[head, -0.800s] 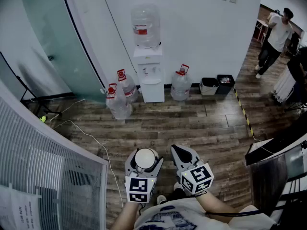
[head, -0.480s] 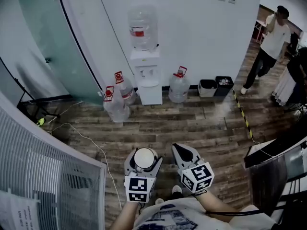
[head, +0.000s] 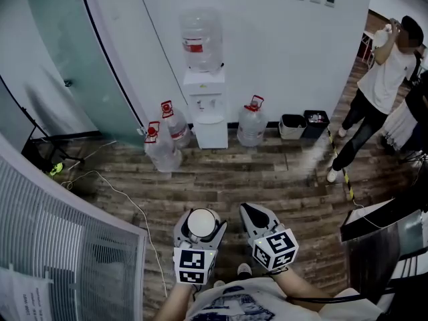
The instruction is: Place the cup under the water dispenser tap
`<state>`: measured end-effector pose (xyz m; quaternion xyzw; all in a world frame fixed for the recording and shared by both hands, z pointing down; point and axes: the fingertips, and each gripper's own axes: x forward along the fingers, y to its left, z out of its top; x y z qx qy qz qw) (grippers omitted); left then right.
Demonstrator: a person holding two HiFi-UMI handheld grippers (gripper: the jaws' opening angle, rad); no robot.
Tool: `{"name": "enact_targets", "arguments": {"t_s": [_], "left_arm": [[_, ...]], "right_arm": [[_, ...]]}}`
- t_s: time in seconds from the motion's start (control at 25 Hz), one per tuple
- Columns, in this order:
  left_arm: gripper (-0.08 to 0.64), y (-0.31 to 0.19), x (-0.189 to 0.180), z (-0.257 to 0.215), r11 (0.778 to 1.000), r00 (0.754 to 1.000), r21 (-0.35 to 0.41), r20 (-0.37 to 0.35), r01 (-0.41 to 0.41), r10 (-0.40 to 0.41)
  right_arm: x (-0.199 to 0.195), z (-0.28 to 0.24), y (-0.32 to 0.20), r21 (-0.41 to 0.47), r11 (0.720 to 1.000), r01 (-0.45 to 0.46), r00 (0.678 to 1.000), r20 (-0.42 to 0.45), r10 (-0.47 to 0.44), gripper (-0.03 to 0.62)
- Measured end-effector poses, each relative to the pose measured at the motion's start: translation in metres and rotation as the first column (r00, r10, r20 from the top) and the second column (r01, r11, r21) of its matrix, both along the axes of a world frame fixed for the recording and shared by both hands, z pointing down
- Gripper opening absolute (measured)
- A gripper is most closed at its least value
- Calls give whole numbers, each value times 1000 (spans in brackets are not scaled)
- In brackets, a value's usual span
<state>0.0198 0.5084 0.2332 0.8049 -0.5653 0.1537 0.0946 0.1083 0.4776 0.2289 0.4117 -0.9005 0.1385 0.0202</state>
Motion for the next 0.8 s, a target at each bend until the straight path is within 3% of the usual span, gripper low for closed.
{"name": "enact_targets", "arguments": {"t_s": [0.52,0.8], "left_arm": [[448,-39,18,0,999,999,14,7,48,-48],[448,-98,3,9,999,999,5,5,38,-38]], "right_arm": [[23,6,-39,-3,999,51,998,26,-51,18],[13,14,-93,-9,999,37,999,16,-37,18]]}}
